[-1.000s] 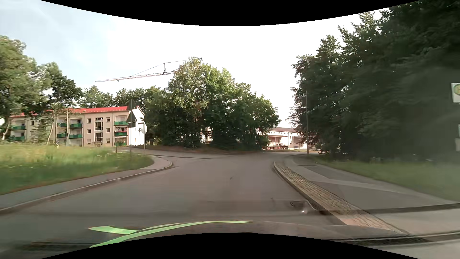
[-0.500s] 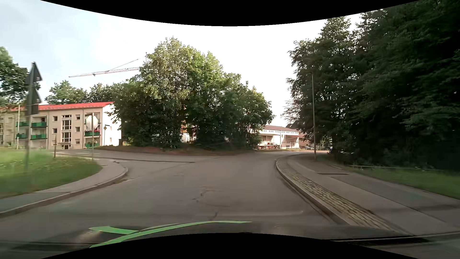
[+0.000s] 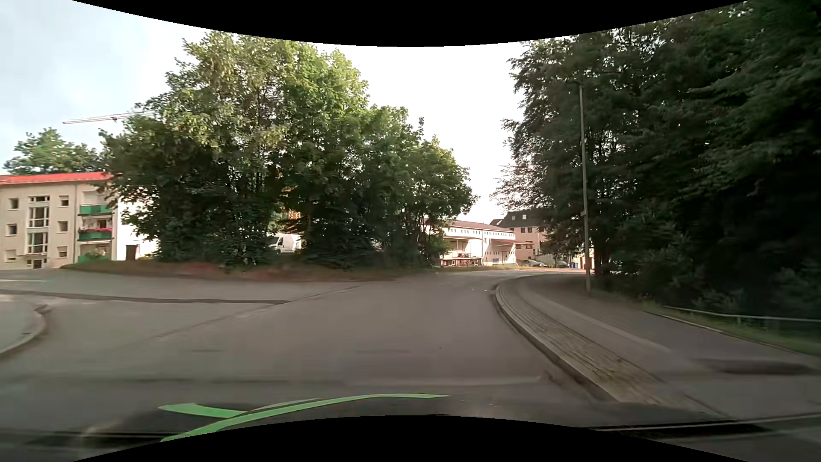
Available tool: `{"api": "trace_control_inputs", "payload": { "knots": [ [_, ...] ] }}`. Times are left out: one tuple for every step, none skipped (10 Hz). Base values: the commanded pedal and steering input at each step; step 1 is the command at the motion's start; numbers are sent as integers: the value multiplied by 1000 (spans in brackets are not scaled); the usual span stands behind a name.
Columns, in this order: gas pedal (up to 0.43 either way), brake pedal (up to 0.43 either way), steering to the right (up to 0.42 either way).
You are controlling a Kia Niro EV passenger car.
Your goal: Follow the waypoints while adhering to traffic rules and regulations
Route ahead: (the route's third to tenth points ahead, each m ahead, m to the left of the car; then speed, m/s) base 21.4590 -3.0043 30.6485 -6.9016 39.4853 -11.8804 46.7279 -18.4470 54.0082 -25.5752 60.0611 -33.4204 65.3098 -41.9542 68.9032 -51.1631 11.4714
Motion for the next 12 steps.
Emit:
{"api": "trace_control_inputs", "payload": {
  "knots": [
    [39,0,53],
    [39,0,53],
    [39,0,53],
    [39,0,54],
    [39,0,53],
    [39,0,54],
    [39,0,54],
    [39,0,55],
    [39,0,54],
    [39,0,55],
    [39,0,55],
    [39,0,57]
  ]
}}
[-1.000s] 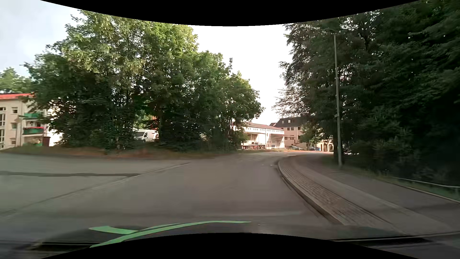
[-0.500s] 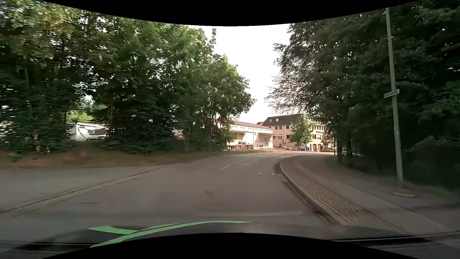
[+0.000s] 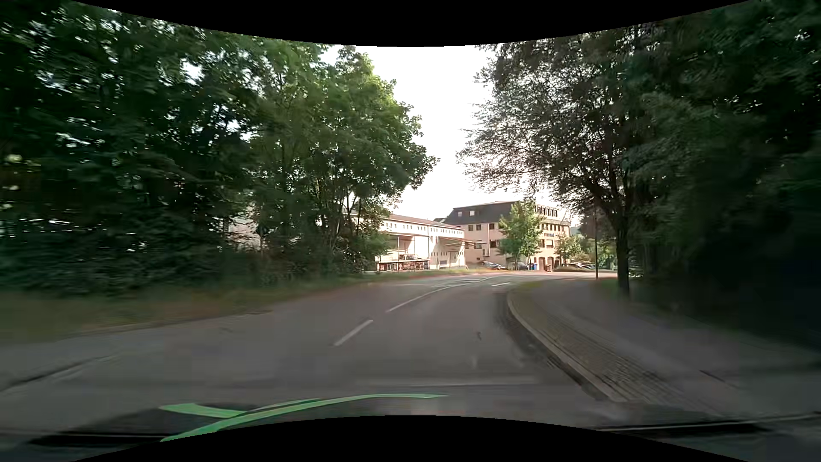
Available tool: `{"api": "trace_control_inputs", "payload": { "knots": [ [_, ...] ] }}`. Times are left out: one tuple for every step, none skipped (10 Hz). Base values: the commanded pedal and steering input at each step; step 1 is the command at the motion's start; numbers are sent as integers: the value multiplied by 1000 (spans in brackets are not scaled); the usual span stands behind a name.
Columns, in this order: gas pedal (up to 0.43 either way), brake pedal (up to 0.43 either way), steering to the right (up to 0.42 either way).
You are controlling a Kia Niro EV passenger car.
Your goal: Follow the waypoints while adhering to traffic rules and regulations
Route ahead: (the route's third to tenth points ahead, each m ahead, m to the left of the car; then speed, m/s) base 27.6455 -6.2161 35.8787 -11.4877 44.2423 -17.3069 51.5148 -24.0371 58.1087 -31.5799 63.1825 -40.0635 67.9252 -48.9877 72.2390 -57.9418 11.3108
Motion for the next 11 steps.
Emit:
{"api": "trace_control_inputs", "payload": {
  "knots": [
    [39,0,62],
    [39,0,64],
    [39,0,66],
    [39,0,70],
    [39,0,72],
    [39,0,72],
    [39,0,74],
    [39,0,75],
    [39,0,76],
    [39,0,76],
    [39,0,76]
  ]
}}
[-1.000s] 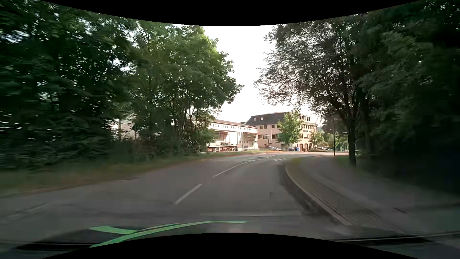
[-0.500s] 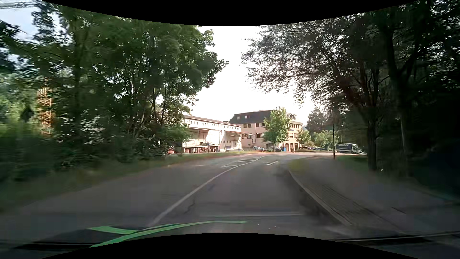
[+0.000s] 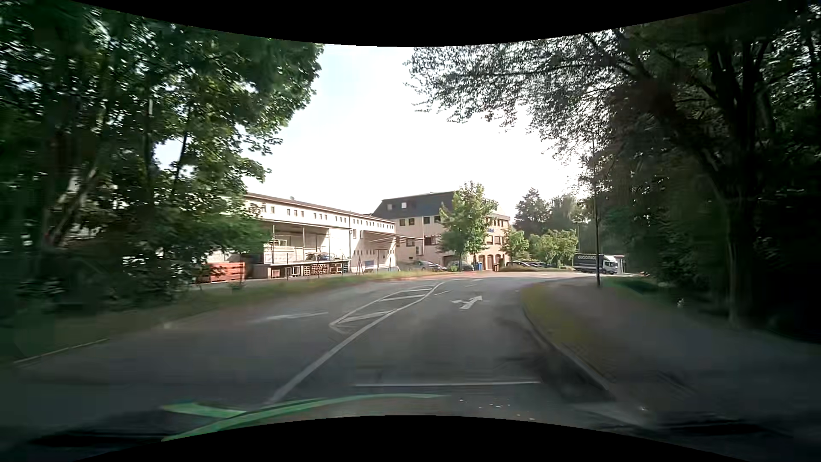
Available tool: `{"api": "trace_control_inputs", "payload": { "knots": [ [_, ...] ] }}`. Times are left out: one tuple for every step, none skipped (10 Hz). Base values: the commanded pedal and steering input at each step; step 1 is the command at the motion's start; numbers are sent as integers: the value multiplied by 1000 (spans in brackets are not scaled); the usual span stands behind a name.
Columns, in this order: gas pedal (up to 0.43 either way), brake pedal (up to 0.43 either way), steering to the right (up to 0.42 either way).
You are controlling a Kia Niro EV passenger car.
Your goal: Follow the waypoints while adhering to traffic rules and regulations
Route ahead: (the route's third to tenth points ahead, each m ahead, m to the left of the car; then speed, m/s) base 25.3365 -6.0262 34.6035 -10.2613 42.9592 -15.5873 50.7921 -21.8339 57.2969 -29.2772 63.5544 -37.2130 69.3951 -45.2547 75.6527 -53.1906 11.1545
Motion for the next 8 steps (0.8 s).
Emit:
{"api": "trace_control_inputs", "payload": {
  "knots": [
    [39,0,76],
    [39,0,76],
    [39,0,80],
    [39,0,86],
    [39,0,87],
    [39,0,87],
    [39,0,86],
    [39,0,85]
  ]
}}
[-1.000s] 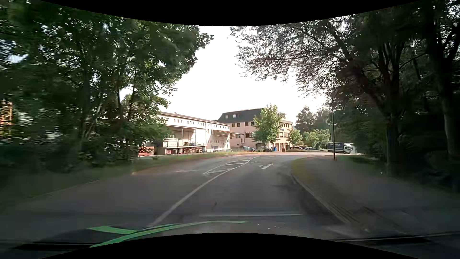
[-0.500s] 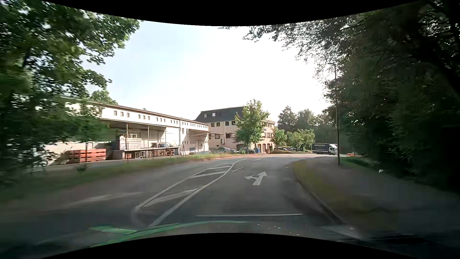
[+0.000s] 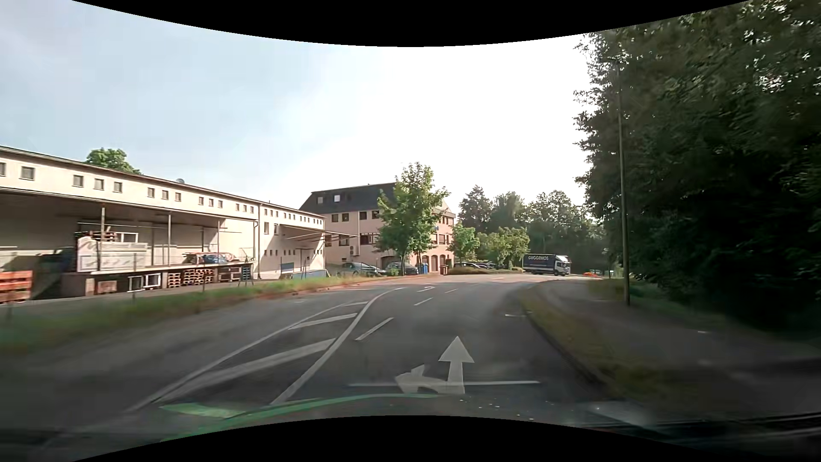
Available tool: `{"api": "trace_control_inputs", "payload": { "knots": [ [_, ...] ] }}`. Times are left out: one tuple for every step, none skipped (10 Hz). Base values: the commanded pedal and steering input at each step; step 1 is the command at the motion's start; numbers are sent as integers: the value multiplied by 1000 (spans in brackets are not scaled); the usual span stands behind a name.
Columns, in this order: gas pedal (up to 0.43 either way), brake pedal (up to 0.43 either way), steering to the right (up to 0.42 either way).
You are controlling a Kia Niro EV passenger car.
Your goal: Follow the waypoints while adhering to traffic rules and regulations
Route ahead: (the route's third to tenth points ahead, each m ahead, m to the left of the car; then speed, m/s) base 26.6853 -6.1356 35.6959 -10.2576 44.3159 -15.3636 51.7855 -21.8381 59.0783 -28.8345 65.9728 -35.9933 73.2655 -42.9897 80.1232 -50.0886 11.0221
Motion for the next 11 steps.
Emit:
{"api": "trace_control_inputs", "payload": {
  "knots": [
    [39,0,82],
    [39,0,79],
    [39,0,79],
    [39,0,76],
    [47,0,74],
    [47,0,72],
    [47,0,69],
    [47,0,68],
    [47,0,67],
    [47,0,66],
    [47,0,64]
  ]
}}
